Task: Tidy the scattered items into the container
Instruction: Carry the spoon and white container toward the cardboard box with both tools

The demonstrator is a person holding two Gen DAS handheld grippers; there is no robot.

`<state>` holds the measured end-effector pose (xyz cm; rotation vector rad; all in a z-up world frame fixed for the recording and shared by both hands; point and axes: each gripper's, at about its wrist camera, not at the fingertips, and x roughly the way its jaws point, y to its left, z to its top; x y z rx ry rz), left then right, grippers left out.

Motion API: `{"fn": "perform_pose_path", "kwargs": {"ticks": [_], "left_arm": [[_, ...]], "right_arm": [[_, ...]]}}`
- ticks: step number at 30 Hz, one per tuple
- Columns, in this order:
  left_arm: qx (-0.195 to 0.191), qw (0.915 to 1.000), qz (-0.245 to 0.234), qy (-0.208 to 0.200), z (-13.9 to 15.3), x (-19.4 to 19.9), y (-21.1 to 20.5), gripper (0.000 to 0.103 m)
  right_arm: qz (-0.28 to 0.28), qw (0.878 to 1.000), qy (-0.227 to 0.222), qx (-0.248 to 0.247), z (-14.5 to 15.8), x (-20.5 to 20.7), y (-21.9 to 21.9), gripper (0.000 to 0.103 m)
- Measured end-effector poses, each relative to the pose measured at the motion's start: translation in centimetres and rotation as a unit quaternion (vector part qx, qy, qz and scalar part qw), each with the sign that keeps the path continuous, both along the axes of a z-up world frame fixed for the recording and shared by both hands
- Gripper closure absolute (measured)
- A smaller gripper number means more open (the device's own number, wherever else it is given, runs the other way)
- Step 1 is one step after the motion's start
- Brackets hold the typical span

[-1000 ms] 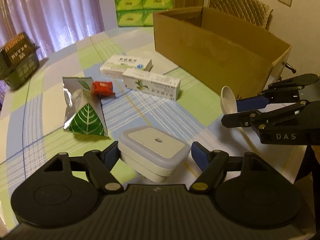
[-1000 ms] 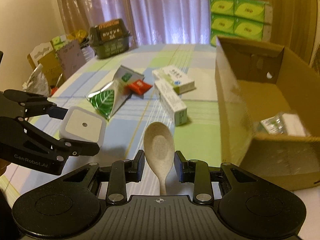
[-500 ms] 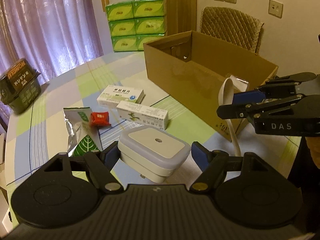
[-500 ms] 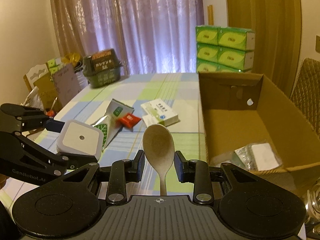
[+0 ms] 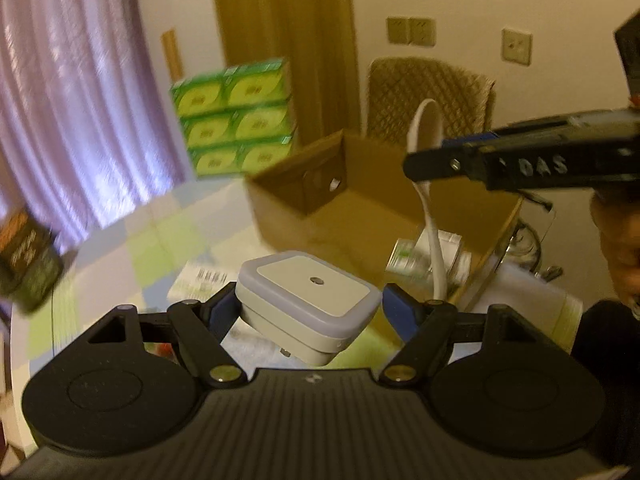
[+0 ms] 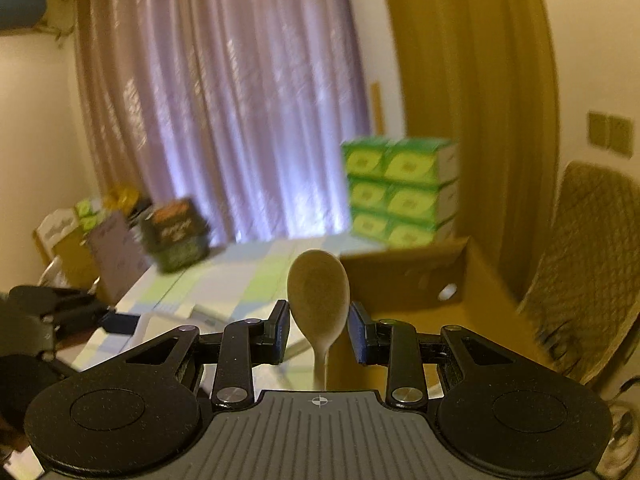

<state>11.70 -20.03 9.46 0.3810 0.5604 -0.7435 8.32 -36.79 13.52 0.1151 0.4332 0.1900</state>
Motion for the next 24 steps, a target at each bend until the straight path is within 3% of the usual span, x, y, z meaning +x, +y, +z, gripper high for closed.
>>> {"fn": "perform_pose_path", "kwargs": {"ticks": [5, 10, 24], "left_arm": [[-0.014, 0.9992, -0.034, -0.018, 1.8, 0.1, -4.0, 0.03], [-0.018, 0.9977, -0.061, -0.023, 2.2, 0.1, -7.6, 0.03], [-0.016, 0.9962, -0.085, 0.014, -1.7, 1.2, -11.8, 0.03]], "right_arm": [[-0.027, 1.0, -0.005, -0.005, 1.3, 1.1, -3.5, 0.069], [-0.04, 0.999, 0.021, -0.016, -0.4, 1.7, -5.8, 0.069], [-0.048, 0.995, 0.08, -0.017, -5.4, 3.3, -8.9, 0.069]]}}
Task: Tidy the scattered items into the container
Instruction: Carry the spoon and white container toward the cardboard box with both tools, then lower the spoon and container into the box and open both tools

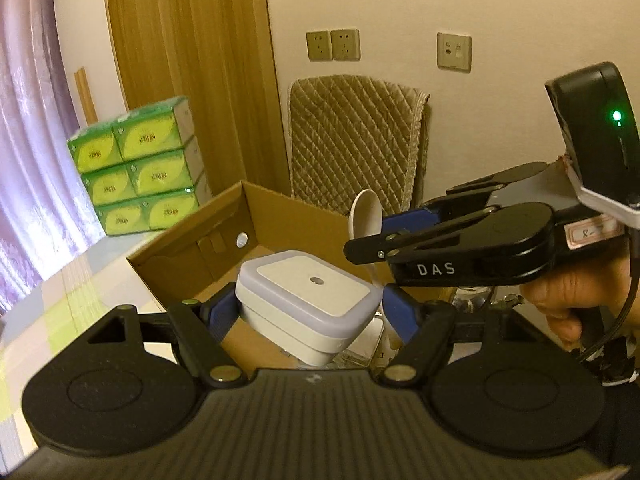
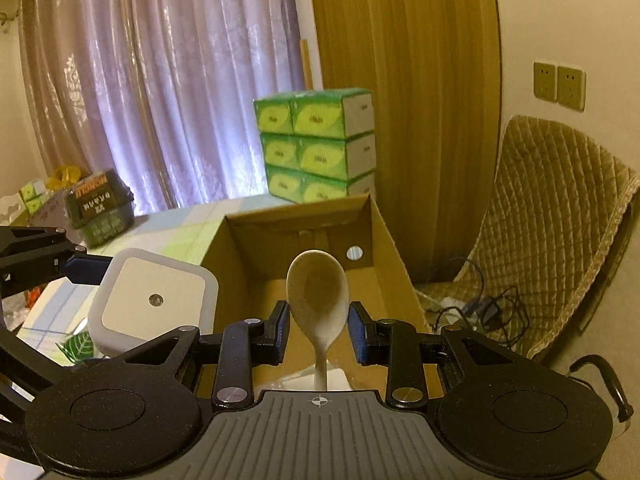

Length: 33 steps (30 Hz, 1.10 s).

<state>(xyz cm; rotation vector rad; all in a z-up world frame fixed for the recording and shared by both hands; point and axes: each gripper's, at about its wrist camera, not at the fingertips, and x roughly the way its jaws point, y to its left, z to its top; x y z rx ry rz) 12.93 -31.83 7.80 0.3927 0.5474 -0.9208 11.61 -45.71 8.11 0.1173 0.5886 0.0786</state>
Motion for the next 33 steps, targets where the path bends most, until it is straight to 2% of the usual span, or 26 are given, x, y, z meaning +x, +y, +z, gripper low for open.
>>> {"fn": "perform_pose_path", "kwargs": {"ticks": [9, 15, 23, 28, 29, 30, 31, 33], "left_arm": [[0.015, 0.9996, 0.021, 0.009, -2.0, 1.3, 0.3, 0.029], [0.002, 0.9995, 0.028, 0.014, -1.9, 1.5, 1.2, 0.024], [0.003, 0.9989, 0.045, 0.012, -1.7, 1.3, 2.6, 0.024], [0.003, 0.9979, 0.064, 0.012, -1.7, 1.2, 3.9, 0.02], [0.001, 0.9976, 0.068, 0.013, -1.7, 1.2, 4.2, 0.019], [-0.001, 0.9972, 0.073, 0.014, -1.7, 1.2, 4.5, 0.019], [-0.002, 0.9968, 0.078, 0.014, -1.8, 1.2, 4.9, 0.017], [-0.005, 0.996, 0.088, 0.012, -1.8, 1.0, 5.5, 0.014]], "right_arm": [[0.013, 1.0, 0.017, -0.005, -1.2, 1.4, 0.4, 0.069], [0.015, 1.0, 0.021, -0.006, -1.6, 1.7, 0.6, 0.069], [0.02, 0.999, 0.024, -0.01, -1.6, 1.8, 1.1, 0.069], [0.022, 0.999, 0.015, -0.018, -1.6, 1.8, 1.6, 0.068], [0.021, 1.0, 0.012, -0.018, -1.6, 1.8, 1.6, 0.059], [0.017, 1.0, 0.011, -0.016, -1.6, 1.9, 1.6, 0.043], [0.014, 1.0, 0.007, -0.011, -1.6, 1.8, 1.5, 0.012], [0.021, 1.0, 0.0, -0.003, -1.5, 1.6, 1.5, 0.012]]}}
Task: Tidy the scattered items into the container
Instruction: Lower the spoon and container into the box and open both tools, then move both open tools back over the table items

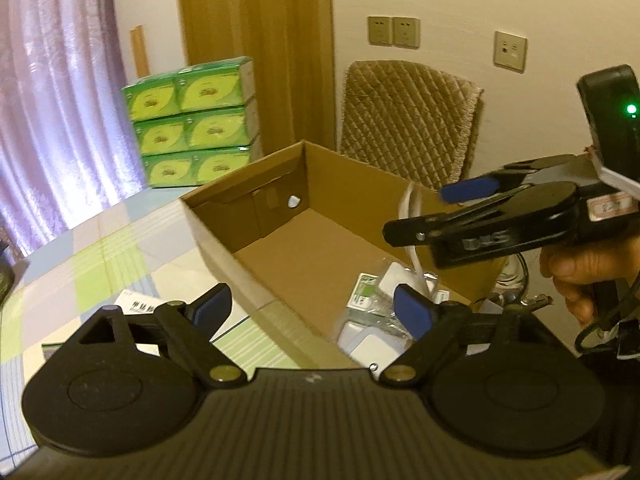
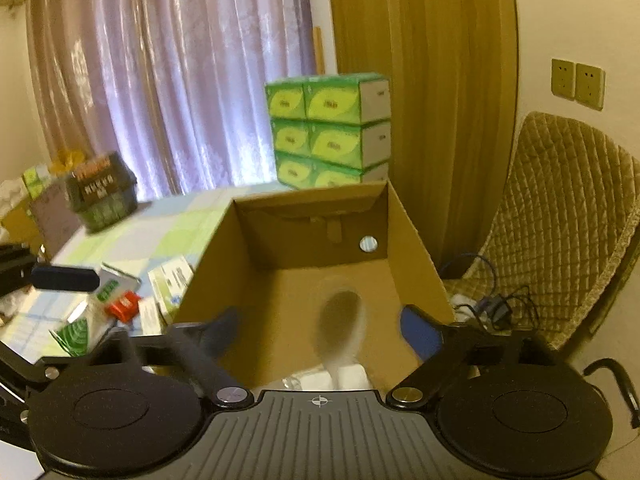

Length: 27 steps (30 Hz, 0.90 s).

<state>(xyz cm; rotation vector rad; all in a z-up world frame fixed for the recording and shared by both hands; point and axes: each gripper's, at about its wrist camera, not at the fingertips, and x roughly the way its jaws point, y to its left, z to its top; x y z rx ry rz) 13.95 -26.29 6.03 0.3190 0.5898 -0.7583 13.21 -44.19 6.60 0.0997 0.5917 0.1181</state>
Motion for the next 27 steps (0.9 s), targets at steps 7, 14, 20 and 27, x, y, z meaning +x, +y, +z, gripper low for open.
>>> {"fn": "perform_pose_path", "kwargs": {"ticks": [7, 14, 20, 27], "left_arm": [[-0.01, 0.9988, 0.046, -0.009, 0.0, -0.8, 2.8, 0.002], [-0.018, 0.9953, 0.092, 0.024, -0.5, -2.0, 5.8, 0.002], [-0.02, 0.9899, 0.138, 0.025, -1.0, -3.9, 8.7, 0.002], [-0.034, 0.9822, 0.184, 0.022, -1.2, -6.0, 12.8, 0.002]], "right_arm": [[-0.002, 1.0, 0.0, 0.001, 0.1, -1.0, 0.3, 0.012], [-0.006, 1.0, 0.004, 0.012, 0.3, -2.6, 0.9, 0.012], [0.006, 1.0, 0.013, 0.011, 0.9, -3.7, 2.7, 0.012], [0.026, 1.0, 0.007, 0.007, 2.2, -4.9, 5.6, 0.012]]}}
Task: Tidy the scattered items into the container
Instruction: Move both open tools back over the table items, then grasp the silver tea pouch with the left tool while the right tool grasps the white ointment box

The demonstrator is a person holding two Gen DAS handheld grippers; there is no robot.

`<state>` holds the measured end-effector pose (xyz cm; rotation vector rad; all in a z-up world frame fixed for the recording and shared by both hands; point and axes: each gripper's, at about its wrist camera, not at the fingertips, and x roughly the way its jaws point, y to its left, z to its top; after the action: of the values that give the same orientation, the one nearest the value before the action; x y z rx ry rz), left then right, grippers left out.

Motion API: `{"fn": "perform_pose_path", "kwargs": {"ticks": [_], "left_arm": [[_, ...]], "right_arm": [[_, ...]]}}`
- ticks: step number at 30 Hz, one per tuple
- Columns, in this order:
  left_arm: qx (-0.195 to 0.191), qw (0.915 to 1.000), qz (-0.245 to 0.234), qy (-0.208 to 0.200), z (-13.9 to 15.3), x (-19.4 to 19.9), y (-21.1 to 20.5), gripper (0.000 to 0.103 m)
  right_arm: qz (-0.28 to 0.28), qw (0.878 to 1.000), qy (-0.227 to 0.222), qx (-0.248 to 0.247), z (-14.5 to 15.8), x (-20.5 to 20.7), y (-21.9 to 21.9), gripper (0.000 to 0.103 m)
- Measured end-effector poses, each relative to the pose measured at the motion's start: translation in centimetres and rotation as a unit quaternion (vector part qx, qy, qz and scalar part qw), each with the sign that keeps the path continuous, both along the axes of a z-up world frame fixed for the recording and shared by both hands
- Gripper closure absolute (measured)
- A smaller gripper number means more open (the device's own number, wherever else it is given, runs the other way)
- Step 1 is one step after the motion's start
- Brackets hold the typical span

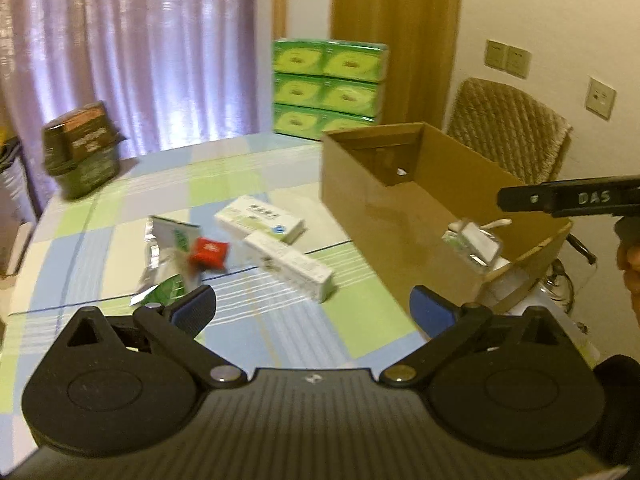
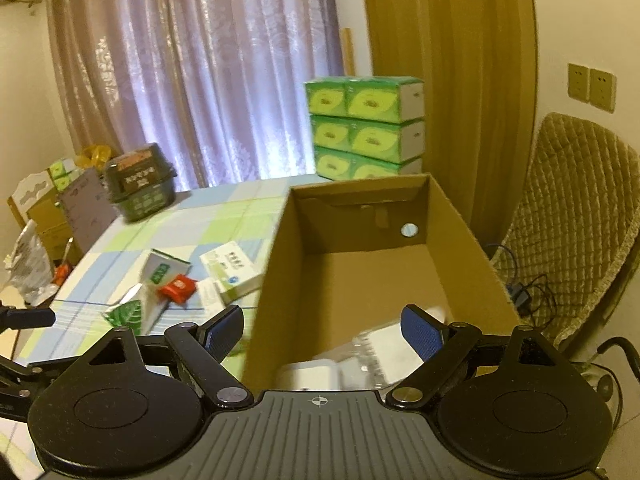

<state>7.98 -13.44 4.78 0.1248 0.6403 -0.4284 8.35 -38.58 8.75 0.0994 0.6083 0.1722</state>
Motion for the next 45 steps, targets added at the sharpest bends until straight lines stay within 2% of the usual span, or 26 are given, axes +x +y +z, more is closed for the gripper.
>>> {"fn": "perform_pose_path", "kwargs": {"ticks": [6, 9, 17, 28, 38, 45], "left_arm": [[-0.019, 0.999, 0.039, 0.014, -0.5, -0.7, 4.7, 0.001], [-0.01, 0.9982, 0.057, 0.012, -0.7, -0.8, 6.8, 0.001], [0.015, 0.9972, 0.068, 0.028, -1.8, 0.9, 10.2, 0.001], [0.02, 0.9949, 0.081, 0.057, -5.7, 8.1, 11.8, 0.001], [0.0, 0.9925, 0.06, 0.106, -10.6, 17.0, 11.3, 0.002], [-0.041, 0.9881, 0.056, 0.138, -13.1, 19.6, 11.5, 0.007]], "right_arm": [[0.042, 0.999, -0.018, 0.002, 1.3, -1.1, 4.0, 0.012], [0.07, 0.997, -0.019, -0.002, 1.4, -1.2, 6.3, 0.012], [0.13, 0.991, 0.006, -0.029, -1.2, 0.4, 12.0, 0.012], [0.153, 0.983, 0.061, -0.077, -7.2, 6.1, 15.2, 0.012], [0.153, 0.976, 0.102, -0.121, -12.4, 13.4, 16.5, 0.012], [0.161, 0.969, 0.123, -0.138, -14.8, 16.5, 17.1, 0.012]]}}
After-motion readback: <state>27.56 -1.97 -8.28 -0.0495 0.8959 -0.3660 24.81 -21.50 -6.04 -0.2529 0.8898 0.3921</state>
